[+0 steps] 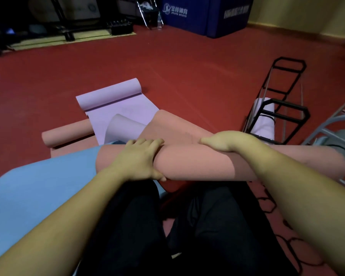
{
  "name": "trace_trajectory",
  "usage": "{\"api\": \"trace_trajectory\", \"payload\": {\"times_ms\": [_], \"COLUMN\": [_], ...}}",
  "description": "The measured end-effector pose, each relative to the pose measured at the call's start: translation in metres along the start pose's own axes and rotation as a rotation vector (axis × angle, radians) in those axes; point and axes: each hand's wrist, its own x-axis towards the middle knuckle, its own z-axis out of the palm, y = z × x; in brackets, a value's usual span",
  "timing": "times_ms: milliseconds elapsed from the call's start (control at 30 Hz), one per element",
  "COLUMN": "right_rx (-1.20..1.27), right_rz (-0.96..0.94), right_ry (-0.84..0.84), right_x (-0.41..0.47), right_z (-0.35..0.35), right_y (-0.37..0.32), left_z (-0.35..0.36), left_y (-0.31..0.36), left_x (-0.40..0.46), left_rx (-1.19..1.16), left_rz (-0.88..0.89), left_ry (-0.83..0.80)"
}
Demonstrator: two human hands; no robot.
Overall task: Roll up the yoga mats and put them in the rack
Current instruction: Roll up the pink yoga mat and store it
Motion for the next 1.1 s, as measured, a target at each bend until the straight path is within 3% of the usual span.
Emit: {"api": "trace_trajectory", "payload": {"times_ms": [100,300,367,500,600,933,1033,1100], "right_rx": [0.048,0.108,0.078,-0.006,-0.020,-0.160,-0.157,-0.158], "right_rz": [-0.022,-0.033,-0.031,-0.046,-0.052,-0.055,-0.042,-0.042], "right_ry": [-0.119,-0.148,-0.074,0.270,0.380,0.513,0.506,0.490], "right_x": [-0.004,0.004,0.008,0.019,0.016,0.001,0.009,0.014], "right_z": [0.000,0.008,0.011,0.023,0.032,0.062,0.059,0.056], "right_y": [0.002,0.007,0.009,0.020,0.019,0.009,0.010,0.010], "left_z": [-0.005,-0.013,-0.010,-0.011,-0.016,-0.001,0.005,0.009], "left_y": [0.000,0.008,0.009,0.009,0.011,-0.006,-0.008,-0.009], "left_x": [0.002,0.018,0.026,0.040,0.051,0.094,0.096,0.092], "left_rx": [-0.028,-0.060,-0.119,-0.236,-0.266,-0.468,-0.367,-0.251], "left_rz": [0.020,-0.054,-0.101,-0.228,-0.278,-0.368,-0.367,-0.339], "left_ry": [-0.082,-0.206,-0.187,-0.243,-0.325,-0.463,-0.436,-0.326]}}
